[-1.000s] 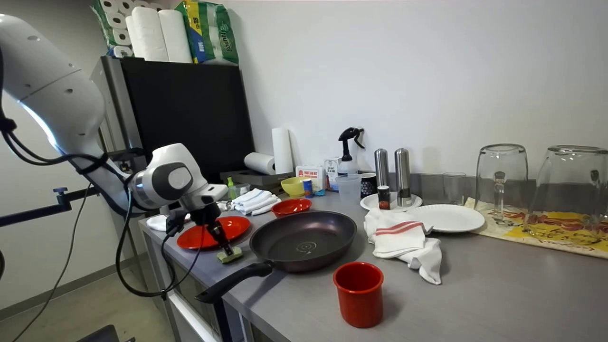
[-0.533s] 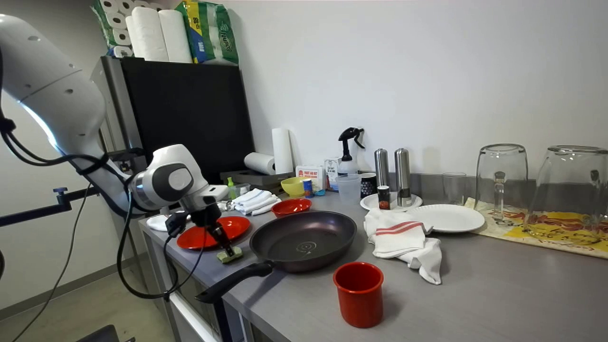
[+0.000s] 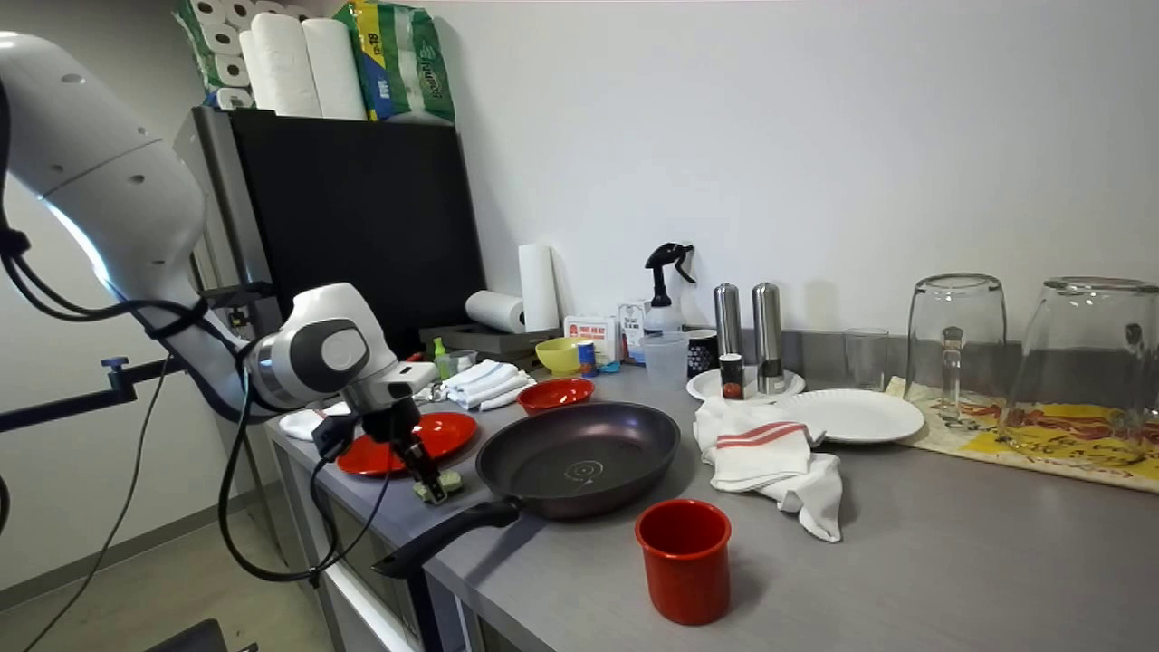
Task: Pick up the sponge and clean the red plate
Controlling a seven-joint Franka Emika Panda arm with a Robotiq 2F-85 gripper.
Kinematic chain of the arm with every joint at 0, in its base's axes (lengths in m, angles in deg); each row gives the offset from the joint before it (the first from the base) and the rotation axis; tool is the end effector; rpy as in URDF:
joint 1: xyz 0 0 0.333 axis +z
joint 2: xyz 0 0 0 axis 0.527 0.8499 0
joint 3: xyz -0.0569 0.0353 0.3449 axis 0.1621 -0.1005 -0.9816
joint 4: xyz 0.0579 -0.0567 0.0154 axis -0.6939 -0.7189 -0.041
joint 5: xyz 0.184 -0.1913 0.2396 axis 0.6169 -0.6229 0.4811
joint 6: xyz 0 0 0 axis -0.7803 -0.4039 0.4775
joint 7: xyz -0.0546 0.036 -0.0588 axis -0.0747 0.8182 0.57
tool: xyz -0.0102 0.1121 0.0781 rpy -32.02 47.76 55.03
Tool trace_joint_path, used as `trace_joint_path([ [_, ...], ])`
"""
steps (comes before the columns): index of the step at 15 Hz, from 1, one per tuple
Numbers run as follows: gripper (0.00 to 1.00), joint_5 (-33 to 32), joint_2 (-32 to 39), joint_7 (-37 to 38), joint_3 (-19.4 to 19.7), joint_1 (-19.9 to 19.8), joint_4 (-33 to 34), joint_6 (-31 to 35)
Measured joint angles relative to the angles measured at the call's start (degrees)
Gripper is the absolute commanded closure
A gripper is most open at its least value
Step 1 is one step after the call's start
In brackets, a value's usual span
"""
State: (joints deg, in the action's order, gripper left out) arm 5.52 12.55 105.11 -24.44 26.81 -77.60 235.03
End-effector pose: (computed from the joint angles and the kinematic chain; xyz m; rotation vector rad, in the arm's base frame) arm 0.4328 0.0738 0.2958 2.9997 -0.2374 0.3729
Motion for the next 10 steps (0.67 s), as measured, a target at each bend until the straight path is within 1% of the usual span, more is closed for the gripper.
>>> trace_joint_path([
  [3, 0.37, 0.0, 0.1, 0.0, 0.0, -0.1, 0.0, 0.0],
  [4, 0.46, 0.0, 0.1, 0.0, 0.0, -0.1, 0.0, 0.1],
  [5, 0.47, 0.0, 0.1, 0.0, 0.0, -0.1, 0.0, 0.2],
  [6, 0.54, 0.0, 0.1, 0.0, 0.0, -0.1, 0.1, 0.3],
  [7, 0.66, 0.0, 0.0, 0.0, 0.0, -0.1, 0.2, 0.4],
  [8, 0.72, 0.0, -0.2, 0.0, 0.1, -0.1, 0.3, 0.5],
  [10, 0.73, 0.0, -0.1, 0.0, 0.1, -0.2, 0.4, 0.5],
])
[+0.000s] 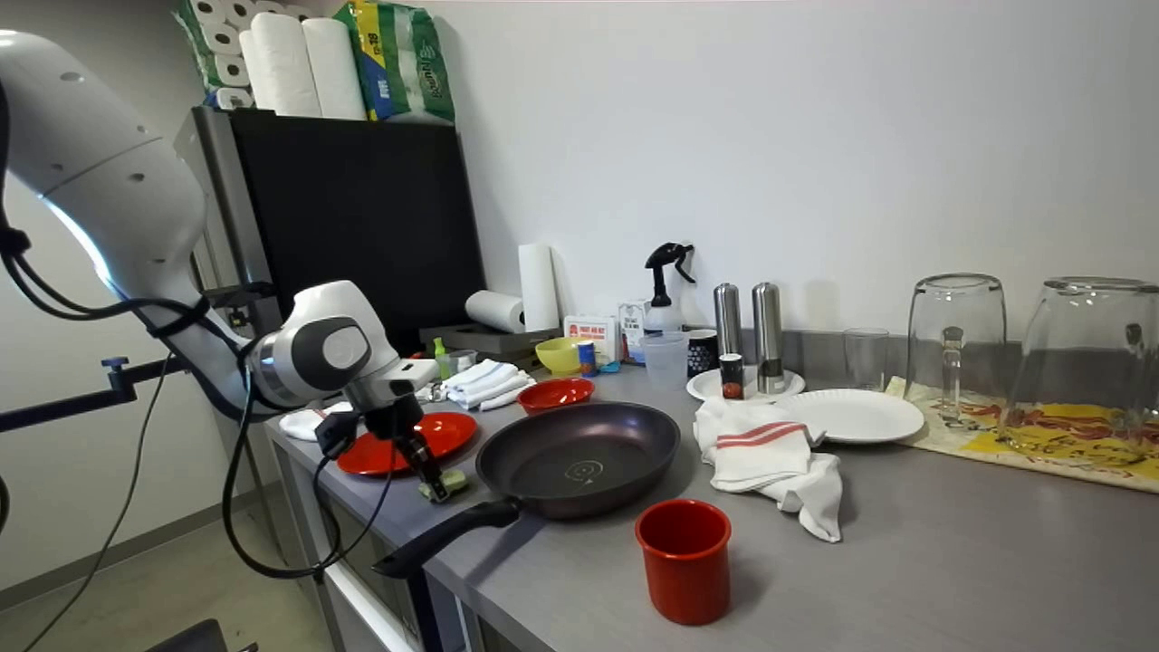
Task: Pick up the sponge and clean the red plate
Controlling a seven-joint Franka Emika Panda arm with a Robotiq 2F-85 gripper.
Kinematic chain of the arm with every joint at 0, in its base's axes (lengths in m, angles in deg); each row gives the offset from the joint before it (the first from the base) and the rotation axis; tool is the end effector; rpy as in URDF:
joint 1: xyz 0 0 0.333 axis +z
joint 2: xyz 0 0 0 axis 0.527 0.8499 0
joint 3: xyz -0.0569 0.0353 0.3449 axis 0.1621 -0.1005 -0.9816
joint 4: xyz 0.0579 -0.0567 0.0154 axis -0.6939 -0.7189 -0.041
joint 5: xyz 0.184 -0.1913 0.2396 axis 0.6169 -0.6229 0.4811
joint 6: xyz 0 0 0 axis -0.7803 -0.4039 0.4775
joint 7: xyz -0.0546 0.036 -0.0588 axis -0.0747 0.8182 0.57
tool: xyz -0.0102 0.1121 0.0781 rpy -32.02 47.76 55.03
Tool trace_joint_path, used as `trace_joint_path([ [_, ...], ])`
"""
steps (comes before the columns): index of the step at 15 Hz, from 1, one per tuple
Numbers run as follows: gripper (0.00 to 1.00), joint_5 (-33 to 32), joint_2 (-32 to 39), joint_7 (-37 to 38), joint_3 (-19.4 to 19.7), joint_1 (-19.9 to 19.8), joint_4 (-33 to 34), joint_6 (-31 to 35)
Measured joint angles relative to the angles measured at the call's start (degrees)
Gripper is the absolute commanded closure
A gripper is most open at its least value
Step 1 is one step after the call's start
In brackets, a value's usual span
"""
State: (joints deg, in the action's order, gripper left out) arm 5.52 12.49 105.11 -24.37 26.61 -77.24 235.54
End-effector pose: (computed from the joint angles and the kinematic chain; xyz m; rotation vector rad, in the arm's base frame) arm 0.4364 0.0728 0.2994 3.0026 -0.2440 0.3945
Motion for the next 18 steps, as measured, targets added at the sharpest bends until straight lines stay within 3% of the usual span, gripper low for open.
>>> trace_joint_path([
  [10, 0.73, 0.3, -1.5, 0.0, -0.9, 0.5, 1.5, -0.5],
  [18, 0.73, 3.4, -7.6, -3.9, -5.0, 5.7, 5.3, -5.9],
])
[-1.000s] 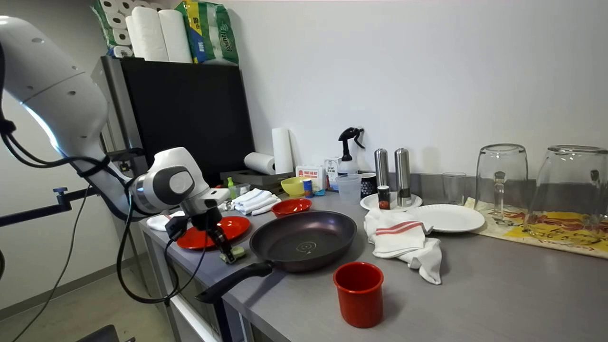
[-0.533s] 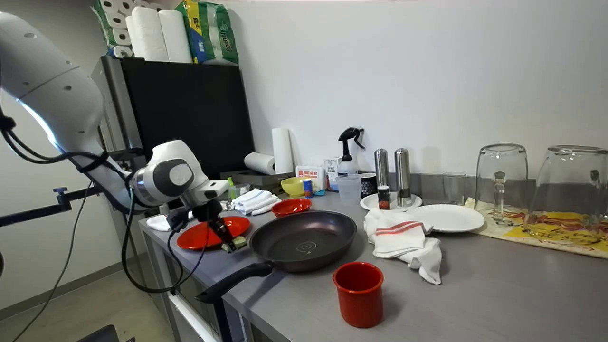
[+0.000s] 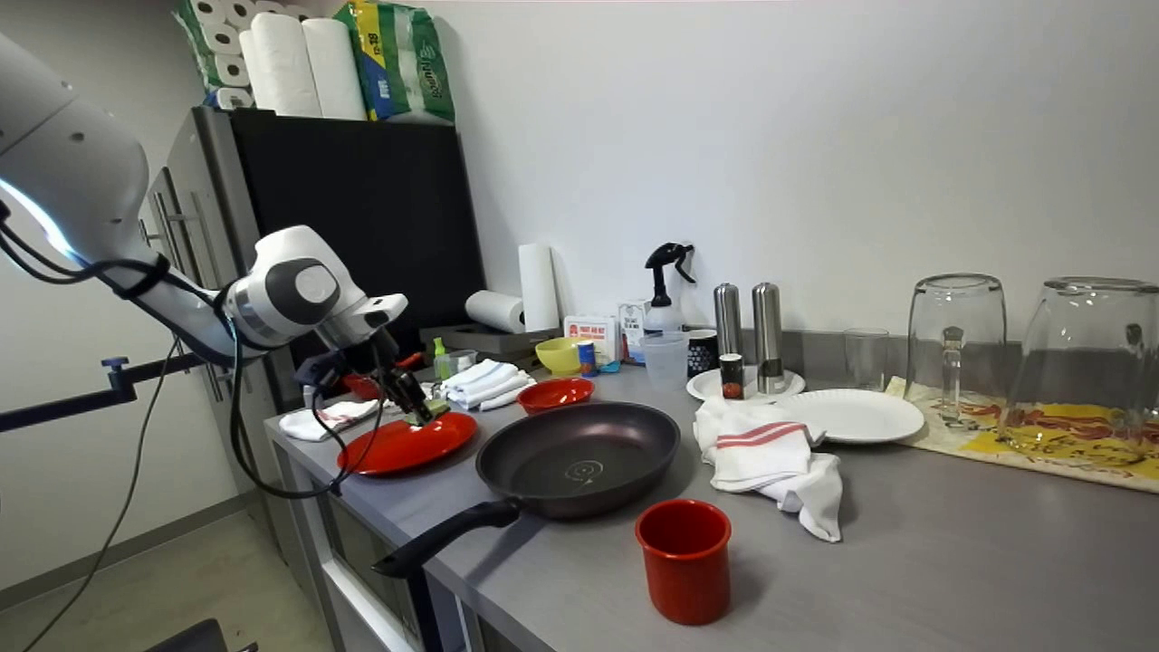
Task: Pick up the sponge and clean the red plate
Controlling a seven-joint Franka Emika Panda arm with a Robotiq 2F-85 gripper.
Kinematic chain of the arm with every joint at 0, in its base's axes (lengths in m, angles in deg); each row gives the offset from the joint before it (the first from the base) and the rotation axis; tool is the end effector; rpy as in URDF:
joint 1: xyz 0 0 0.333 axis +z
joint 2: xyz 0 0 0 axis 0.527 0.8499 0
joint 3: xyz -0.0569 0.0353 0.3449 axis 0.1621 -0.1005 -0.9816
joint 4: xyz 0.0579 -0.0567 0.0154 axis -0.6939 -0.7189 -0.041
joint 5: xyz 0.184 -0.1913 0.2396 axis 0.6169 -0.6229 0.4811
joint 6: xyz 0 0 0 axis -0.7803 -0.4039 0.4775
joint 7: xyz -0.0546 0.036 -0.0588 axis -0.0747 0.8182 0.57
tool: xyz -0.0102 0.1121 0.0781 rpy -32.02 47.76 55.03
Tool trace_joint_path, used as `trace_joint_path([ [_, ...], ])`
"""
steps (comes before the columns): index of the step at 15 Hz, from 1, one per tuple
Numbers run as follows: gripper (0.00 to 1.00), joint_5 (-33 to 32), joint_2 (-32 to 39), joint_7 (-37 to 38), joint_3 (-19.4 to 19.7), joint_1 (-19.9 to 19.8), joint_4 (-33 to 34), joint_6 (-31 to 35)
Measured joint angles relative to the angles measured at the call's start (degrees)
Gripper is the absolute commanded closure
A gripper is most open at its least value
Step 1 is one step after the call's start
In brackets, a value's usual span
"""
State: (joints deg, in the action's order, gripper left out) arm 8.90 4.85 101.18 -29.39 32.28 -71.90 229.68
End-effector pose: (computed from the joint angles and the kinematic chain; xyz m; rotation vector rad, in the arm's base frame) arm 0.4394 0.1508 0.3825 2.9763 0.0159 0.6050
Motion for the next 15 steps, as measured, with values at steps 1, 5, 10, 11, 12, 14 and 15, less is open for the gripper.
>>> trace_joint_path([
  [1, 0.73, 0.5, 0.1, -1.4, -0.5, 0.9, 0.4, -0.5],
  [5, 0.73, 0.9, 1.7, -4.7, -2.1, 3.3, 2.5, -2.3],
  [10, 0.73, 1.6, 4.9, -4.2, -2.5, 3.8, 5.1, -2.2],
  [11, 0.73, 1.7, 5.5, -2.8, -2.5, 3.7, 5.6, -2.2],
  [12, 0.73, 1.8, 6.2, -1.3, -2.5, 3.6, 6.3, -2.2],
  [14, 0.73, 1.8, 7.7, 1.8, -2.5, 3.6, 7.5, -2.2],
  [15, 0.73, 1.8, 8.5, 3.2, -2.5, 3.7, 8.0, -2.2],
])
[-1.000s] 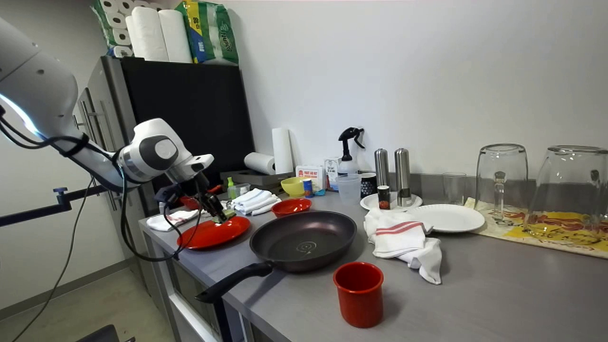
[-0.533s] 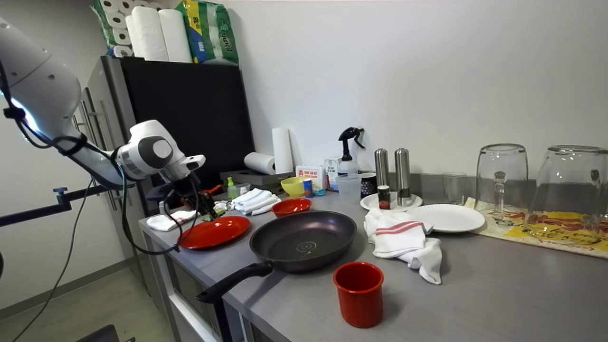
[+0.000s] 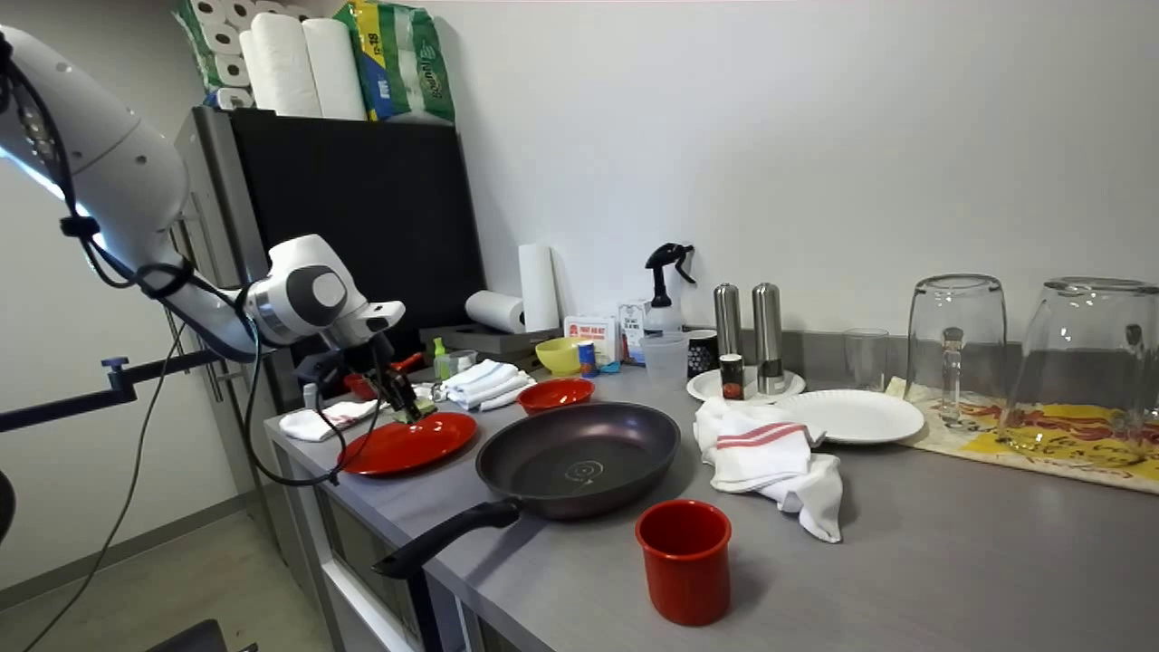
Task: Pick up the sponge and clean the red plate
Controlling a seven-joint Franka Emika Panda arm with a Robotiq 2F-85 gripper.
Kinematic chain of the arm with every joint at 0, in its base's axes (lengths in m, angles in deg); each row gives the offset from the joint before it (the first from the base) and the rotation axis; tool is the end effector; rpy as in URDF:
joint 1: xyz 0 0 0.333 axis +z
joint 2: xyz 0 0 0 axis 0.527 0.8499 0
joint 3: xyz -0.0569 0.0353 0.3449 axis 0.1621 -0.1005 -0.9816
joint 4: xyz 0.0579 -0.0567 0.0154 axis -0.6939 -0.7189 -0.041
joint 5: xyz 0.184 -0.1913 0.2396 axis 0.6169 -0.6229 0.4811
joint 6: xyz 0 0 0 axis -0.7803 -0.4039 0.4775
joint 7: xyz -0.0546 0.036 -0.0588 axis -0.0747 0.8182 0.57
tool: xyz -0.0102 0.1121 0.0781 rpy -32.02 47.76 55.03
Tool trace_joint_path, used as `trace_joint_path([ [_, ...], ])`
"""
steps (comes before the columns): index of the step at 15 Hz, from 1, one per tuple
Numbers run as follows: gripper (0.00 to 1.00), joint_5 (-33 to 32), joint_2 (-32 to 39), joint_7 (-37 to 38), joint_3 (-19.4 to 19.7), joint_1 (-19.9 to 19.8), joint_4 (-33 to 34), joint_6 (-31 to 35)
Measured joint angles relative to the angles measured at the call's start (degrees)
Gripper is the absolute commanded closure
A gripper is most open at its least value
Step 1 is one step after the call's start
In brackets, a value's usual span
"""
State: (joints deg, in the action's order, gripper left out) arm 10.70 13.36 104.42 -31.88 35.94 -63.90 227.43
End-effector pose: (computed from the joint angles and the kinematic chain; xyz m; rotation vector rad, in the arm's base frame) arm 0.4648 0.2110 0.3679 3.0501 0.0342 0.5434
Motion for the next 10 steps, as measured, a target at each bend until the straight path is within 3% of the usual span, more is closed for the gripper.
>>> trace_joint_path([
  [10, 0.73, -3.3, 10.8, 9.6, 0.1, 2.1, 6.7, -1.3],
])
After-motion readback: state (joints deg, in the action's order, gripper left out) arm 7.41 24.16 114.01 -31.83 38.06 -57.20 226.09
